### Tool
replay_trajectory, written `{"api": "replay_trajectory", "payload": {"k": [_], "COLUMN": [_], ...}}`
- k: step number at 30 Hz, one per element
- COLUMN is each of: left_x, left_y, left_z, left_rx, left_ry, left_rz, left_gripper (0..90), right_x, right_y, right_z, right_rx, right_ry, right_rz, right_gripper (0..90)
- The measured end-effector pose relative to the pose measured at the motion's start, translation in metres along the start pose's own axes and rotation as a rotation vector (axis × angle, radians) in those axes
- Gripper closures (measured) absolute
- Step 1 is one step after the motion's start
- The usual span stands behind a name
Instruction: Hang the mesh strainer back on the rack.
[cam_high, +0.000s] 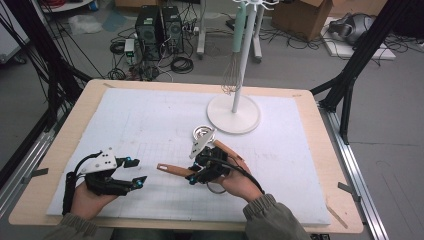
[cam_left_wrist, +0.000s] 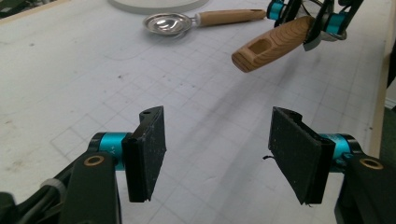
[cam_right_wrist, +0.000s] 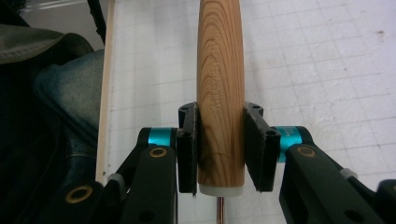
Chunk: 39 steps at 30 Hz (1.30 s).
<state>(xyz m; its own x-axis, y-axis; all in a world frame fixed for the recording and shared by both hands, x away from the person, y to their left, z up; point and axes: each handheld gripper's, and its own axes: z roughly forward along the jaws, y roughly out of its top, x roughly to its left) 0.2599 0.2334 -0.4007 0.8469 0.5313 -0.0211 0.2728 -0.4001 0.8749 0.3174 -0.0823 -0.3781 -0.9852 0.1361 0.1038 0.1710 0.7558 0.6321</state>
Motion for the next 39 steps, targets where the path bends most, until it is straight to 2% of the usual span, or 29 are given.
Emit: {"api": "replay_trajectory", "payload": {"k": [2,14,18,29,39], "left_x": [-0.002,-0.018,-0.021,-0.029,-0.031], "left_y": [0.003,0.022,0.028,0.037,0.04], "left_z": [0.001,0.017,0.022,0.04,0.048], "left_rx": [-0.005,-0.015,-0.014,0.003,0.016], "left_ry": [-0.019,-0.139,-0.18,-0.304,-0.369], "left_rz": [0.004,0.058,0.074,0.119,0.146], "left_gripper": [36.8,36.8,37.3,45.4,55.0], "right_x": [0.002,0.016,0.019,0.024,0.026], "right_y": [-0.001,0.003,0.003,0.003,0.002], "right_z": [-0.004,-0.01,-0.012,-0.012,-0.011], "right_rx": [-0.005,-0.02,-0.023,-0.014,-0.005], "right_ry": [0.002,0.037,0.045,0.07,0.091], "right_rz": [0.003,-0.059,-0.065,-0.104,-0.121], "right_gripper": [69.0,69.0,69.0,69.0,69.0]}}
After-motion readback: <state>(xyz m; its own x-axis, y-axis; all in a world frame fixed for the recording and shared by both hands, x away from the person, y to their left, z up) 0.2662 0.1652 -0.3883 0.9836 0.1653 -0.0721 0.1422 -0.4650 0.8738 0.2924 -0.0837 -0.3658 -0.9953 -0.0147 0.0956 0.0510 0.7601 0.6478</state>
